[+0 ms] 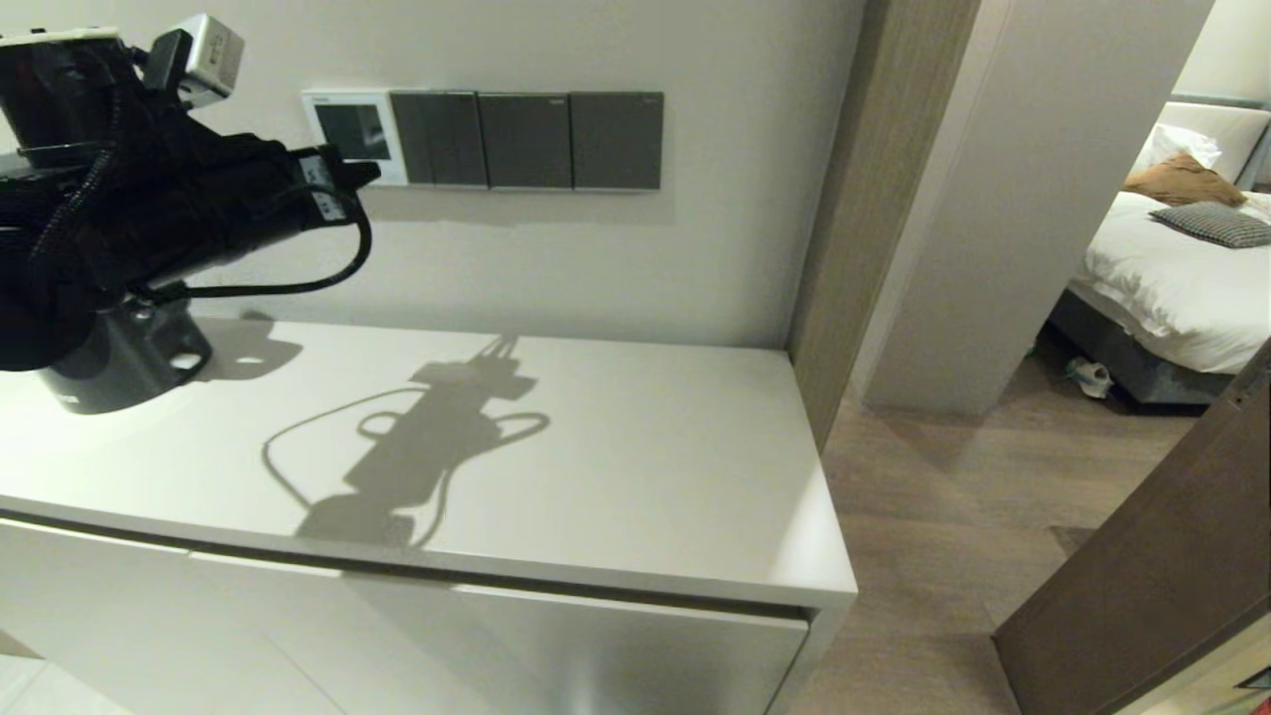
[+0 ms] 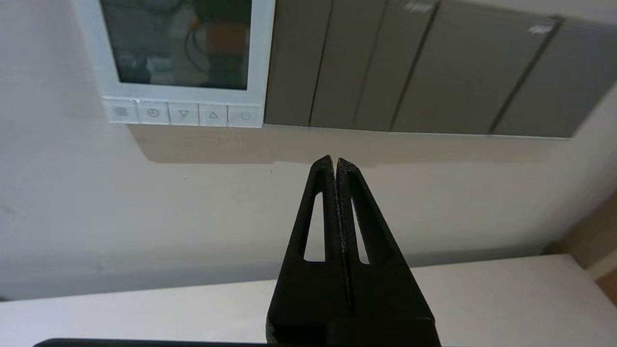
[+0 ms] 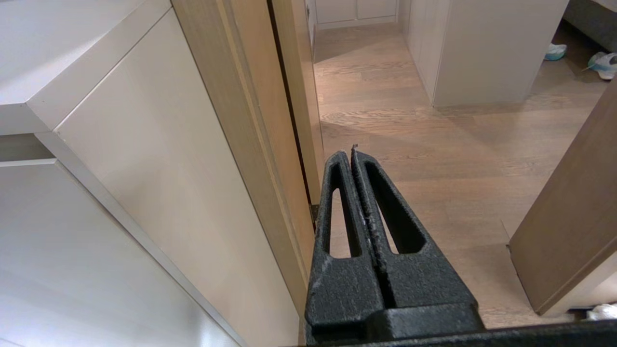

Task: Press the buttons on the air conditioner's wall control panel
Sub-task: Turn on the central air conditioner

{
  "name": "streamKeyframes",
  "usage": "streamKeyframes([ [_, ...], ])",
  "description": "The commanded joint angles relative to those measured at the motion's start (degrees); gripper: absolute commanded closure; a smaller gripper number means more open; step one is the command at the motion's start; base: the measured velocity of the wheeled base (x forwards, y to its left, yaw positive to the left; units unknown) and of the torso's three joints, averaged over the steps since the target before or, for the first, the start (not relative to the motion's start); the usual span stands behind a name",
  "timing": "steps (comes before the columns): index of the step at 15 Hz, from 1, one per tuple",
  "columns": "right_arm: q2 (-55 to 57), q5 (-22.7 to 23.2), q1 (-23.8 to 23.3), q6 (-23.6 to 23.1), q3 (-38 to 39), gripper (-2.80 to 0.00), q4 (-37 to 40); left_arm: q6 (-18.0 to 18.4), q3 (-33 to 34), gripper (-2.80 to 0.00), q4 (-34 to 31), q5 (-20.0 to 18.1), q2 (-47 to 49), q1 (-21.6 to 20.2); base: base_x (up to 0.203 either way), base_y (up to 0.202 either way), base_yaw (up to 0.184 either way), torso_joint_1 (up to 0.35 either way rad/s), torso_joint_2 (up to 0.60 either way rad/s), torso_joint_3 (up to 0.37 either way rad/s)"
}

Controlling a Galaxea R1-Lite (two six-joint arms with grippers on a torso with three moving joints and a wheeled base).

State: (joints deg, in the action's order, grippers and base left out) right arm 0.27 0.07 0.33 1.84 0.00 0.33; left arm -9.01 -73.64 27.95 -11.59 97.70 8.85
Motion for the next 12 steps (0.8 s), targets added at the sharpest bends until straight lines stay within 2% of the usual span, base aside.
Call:
streamKeyframes([
  [1,0.08,0.02,0.02,0.00,0.09,0.00,0.02,-0.04,-2.38,0.00,0.20,0.38,4.25,0.14,0.000,0.000,0.000,0.000,0.00,0.000],
  [7,0.08,0.02,0.02,0.00,0.09,0.00,0.02,-0.05,-5.24,0.00,0.26,1.18,8.30,0.12,0.000,0.000,0.000,0.000,0.00,0.000],
  [10,0.08,0.02,0.02,0.00,0.09,0.00,0.02,0.04,-6.60,0.00,0.44,4.03,9.45,0.12,0.000,0.000,0.000,0.000,0.00,0.000],
  [12,0.08,0.02,0.02,0.00,0.09,0.00,0.02,0.00,-6.87,0.00,0.44,4.12,9.44,-0.06,0.000,0.000,0.000,0.000,0.00,0.000],
])
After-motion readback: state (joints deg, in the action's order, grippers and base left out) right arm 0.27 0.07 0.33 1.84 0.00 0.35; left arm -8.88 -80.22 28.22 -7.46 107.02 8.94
